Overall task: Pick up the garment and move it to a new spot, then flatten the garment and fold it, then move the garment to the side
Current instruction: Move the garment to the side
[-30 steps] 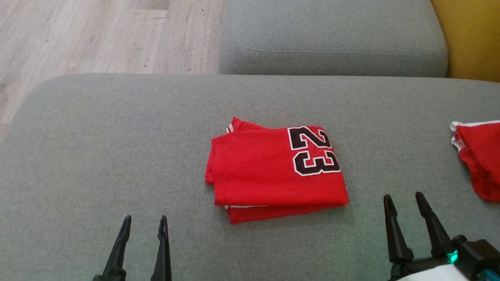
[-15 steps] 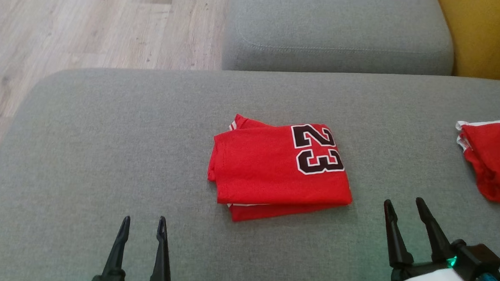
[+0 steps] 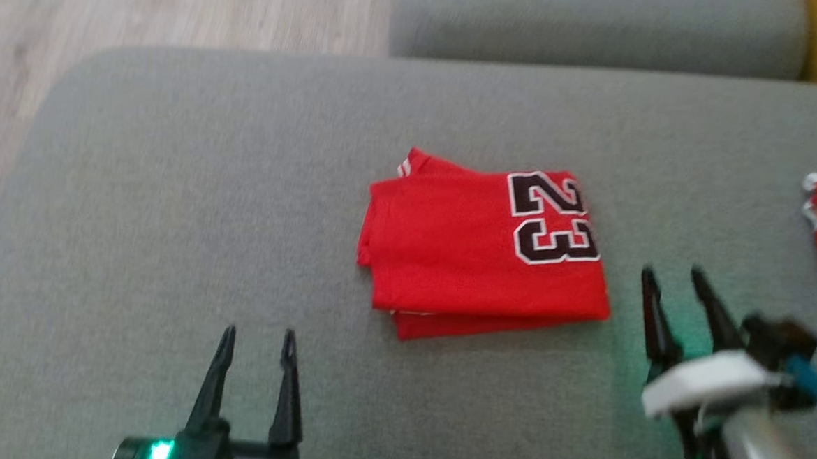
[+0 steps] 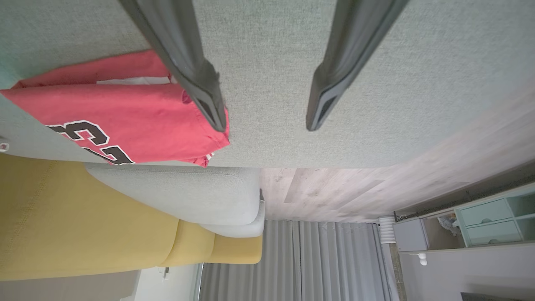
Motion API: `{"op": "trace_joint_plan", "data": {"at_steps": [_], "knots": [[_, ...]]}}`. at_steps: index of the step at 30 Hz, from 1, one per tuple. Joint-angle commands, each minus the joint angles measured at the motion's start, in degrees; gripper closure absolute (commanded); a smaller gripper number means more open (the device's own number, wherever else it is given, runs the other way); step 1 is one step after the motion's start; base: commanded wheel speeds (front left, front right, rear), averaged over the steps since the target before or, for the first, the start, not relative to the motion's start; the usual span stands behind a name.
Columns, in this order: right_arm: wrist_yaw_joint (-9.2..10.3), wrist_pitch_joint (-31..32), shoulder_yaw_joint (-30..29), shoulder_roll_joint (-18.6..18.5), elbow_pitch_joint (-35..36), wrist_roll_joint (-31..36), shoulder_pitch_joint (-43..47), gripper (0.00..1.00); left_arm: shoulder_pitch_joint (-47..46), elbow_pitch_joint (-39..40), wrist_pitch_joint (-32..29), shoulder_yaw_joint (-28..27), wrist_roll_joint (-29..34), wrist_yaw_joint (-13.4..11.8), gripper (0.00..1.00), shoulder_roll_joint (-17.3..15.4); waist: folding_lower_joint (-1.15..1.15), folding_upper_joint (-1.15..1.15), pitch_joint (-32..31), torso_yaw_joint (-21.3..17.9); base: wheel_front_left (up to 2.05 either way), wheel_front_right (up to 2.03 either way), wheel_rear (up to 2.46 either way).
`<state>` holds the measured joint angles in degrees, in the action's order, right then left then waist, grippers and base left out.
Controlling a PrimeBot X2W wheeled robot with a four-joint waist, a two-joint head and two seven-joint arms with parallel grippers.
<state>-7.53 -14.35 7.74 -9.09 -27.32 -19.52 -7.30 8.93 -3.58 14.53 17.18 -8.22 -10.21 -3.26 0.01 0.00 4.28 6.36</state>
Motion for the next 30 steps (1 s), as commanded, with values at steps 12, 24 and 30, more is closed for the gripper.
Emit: {"op": "trace_joint_plan", "data": {"at_steps": [12, 24, 30], "knots": [[0.04, 10.88, 14.43, -4.92, -11.62, -15.56, -15.90, 1.00, -7.66, 1.71, 0.47, 3.96, 0.50, -2.71, 0.00, 0.38, -0.01, 0.00, 7.13, 4.19, 0.00, 0.00, 0.00], [0.04, 3.75, 15.98, -17.04, -7.90, -17.31, -19.49, 1.00, -10.06, 2.13, 0.47, 3.88, 0.59, -2.82, 0.00, 0.38, -0.01, 0.00, 11.19, -7.03, 0.00, 0.00, 0.00], [0.04, 3.34, 12.92, -23.39, -6.75, -16.77, -22.66, 1.00, -12.99, 2.14, 0.47, 3.33, 0.81, -2.07, 0.00, 0.38, -0.01, 0.00, 14.38, -12.03, 0.00, 0.00, 0.00]]}}
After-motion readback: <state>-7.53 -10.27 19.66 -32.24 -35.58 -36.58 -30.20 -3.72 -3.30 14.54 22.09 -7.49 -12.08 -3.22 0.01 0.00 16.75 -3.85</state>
